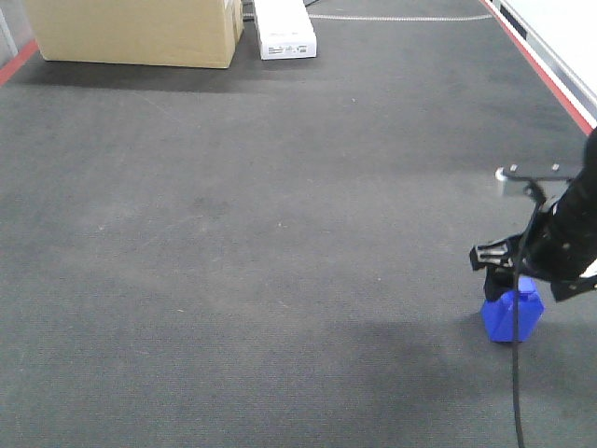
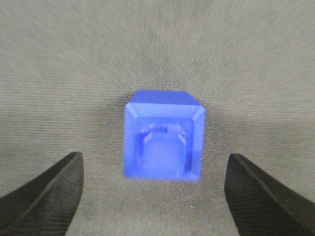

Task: Pour parts from conveyor to right shelf
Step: 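Close the right gripper on the blue block and lift it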

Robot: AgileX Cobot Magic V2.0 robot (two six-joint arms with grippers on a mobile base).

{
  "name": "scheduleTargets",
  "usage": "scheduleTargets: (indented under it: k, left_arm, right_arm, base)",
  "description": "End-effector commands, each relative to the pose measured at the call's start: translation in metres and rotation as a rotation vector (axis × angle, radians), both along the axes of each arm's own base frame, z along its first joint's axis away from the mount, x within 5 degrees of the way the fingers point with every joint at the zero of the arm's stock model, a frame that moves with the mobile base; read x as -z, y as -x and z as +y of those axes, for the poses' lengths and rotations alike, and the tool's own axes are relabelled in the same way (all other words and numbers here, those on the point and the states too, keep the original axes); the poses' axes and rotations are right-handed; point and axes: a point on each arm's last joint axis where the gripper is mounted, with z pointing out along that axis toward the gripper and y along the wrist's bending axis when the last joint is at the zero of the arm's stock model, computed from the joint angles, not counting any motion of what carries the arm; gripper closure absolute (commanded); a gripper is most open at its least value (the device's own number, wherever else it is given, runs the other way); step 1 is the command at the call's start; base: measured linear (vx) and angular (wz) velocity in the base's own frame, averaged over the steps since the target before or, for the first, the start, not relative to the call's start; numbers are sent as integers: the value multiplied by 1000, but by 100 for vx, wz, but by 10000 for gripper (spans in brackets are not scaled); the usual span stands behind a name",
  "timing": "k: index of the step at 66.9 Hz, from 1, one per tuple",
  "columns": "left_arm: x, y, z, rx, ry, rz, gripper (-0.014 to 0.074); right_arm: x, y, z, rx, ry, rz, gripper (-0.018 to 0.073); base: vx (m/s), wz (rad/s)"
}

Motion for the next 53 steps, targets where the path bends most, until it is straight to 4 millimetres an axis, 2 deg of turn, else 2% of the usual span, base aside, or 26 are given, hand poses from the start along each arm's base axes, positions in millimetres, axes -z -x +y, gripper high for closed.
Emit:
scheduleTargets:
  k: [1, 10, 19, 26, 35, 44, 49, 53]
  left_arm:
    - [-13, 1, 0, 4, 15, -91, 603]
    - [-13, 1, 0, 4, 15, -91, 603]
    - [-13, 1, 0, 4, 15, -91, 603]
    - [-13, 1, 0, 4, 15, -91, 603]
    - [-13, 1, 0, 4, 15, -91, 603]
    - [-13, 1, 0, 4, 15, -91, 603]
    - [-13, 1, 0, 4, 15, -91, 603]
    - [-13, 1, 0, 4, 15, -91, 603]
  right_arm:
    - [-9, -7, -4, 14, -1, -55, -11]
    - [1, -12, -4, 14, -1, -40, 1]
    - [7, -14, -5, 10, 7, -23, 68]
    - [8, -17, -5, 10, 6, -42, 188]
    - [6, -18, -4, 5, 0, -70, 386]
    - [-11, -14, -3, 8, -8, -138, 534]
    - [-26, -7, -3, 8, -19, -207, 573]
    - [-40, 6, -2, -4, -27, -278, 570]
  base:
    - [0, 0]
    - [0, 0]
    - [0, 0]
    - [0, 0]
    - [0, 0]
    - [0, 0]
    - [0, 0]
    - [0, 0]
